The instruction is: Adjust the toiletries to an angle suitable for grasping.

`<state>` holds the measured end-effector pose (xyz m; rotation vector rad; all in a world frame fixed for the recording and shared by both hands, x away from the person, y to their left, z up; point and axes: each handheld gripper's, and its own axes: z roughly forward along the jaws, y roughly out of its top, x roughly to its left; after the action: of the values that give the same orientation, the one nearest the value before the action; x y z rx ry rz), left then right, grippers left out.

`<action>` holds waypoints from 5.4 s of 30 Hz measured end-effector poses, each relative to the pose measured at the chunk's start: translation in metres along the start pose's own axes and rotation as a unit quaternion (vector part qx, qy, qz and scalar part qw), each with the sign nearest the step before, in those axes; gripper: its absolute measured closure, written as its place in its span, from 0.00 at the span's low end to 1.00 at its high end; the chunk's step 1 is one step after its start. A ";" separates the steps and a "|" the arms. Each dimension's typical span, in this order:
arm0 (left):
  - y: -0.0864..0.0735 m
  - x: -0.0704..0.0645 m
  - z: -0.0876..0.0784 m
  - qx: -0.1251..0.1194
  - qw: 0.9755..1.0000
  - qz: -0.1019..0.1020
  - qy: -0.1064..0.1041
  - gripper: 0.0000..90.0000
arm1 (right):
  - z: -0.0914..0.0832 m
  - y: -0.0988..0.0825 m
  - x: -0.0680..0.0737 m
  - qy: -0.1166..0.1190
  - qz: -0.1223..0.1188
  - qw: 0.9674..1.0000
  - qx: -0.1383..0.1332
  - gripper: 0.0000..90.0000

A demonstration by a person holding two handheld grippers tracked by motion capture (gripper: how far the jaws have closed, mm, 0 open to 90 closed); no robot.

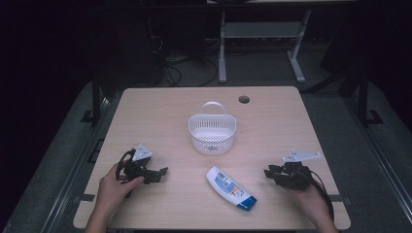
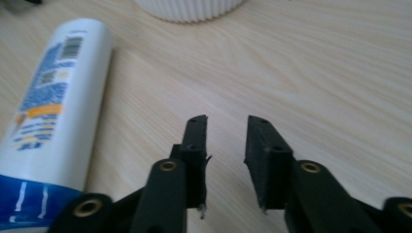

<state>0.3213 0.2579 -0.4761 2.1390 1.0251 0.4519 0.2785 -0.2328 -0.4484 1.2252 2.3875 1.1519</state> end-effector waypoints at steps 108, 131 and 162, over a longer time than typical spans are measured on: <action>0.000 0.000 0.000 0.000 1.000 0.001 0.000 0.14 | 0.018 -0.004 0.057 0.116 -0.067 0.990 0.045 1.00; 0.000 0.000 0.000 0.000 1.000 0.000 0.000 0.14 | 0.034 0.015 0.029 0.077 -0.047 0.994 0.060 1.00; 0.000 0.000 0.000 0.001 1.000 0.001 0.000 0.14 | 0.053 0.046 0.025 0.064 -0.018 0.997 0.033 1.00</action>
<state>0.3211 0.2580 -0.4760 2.1419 1.0237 0.4521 0.3166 -0.1686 -0.4470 1.1564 2.5498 1.1822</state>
